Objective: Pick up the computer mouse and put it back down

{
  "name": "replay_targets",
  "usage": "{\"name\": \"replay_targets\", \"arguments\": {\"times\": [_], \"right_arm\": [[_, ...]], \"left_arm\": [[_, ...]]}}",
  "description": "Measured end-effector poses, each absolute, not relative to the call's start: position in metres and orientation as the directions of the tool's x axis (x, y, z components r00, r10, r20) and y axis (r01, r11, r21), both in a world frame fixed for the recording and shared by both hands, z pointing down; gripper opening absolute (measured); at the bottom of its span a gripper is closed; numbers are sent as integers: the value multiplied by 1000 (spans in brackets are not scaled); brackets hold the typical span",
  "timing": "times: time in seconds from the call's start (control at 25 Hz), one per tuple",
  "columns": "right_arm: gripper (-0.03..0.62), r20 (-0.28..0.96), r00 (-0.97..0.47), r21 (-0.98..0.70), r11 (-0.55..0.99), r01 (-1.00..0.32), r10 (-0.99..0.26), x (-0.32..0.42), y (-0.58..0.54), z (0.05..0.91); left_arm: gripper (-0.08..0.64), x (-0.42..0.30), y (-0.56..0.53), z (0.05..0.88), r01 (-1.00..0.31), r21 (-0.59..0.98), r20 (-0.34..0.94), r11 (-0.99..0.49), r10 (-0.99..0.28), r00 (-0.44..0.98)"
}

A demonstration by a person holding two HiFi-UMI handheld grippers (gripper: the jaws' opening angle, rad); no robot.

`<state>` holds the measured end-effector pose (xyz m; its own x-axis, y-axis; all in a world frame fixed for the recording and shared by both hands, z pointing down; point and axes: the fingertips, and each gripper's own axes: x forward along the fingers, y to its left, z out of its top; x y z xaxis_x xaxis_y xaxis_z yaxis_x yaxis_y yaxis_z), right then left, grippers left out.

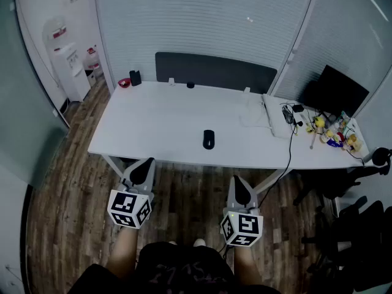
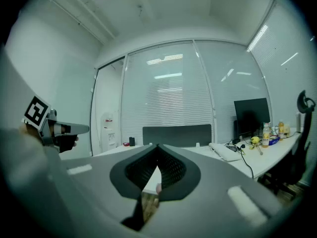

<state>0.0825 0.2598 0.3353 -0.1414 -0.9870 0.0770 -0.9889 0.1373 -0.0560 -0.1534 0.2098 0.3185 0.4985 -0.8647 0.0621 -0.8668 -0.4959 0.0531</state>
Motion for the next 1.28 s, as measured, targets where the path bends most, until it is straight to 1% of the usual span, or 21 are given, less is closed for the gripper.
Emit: {"name": "replay_targets", "arguments": {"times": [0.16,0.44,0.92,1.12,1.28], "right_arm": [[8,74,-131,-101,123,-987,-989,86,259,337],[8,86,-124,-83,117,-990,-989,81,260,343],[9,92,-97,-144,83,-986,-991,74,270,350],[9,85,-81,-175,65,-982,-993,74,270,352],[9,75,-67,-158,55,-986,-995,74,259,348]], "left_arm": [[-2,-156,209,322,-867,61,68,-494,-865,498],[-2,-165,210,326,-870,75,69,-487,-868,492],[-1,-174,215,343,-857,74,108,-510,-850,516],[-1,-178,213,346,-853,70,105,-517,-846,522],[-1,-180,205,343,-853,71,93,-517,-848,522]]}}
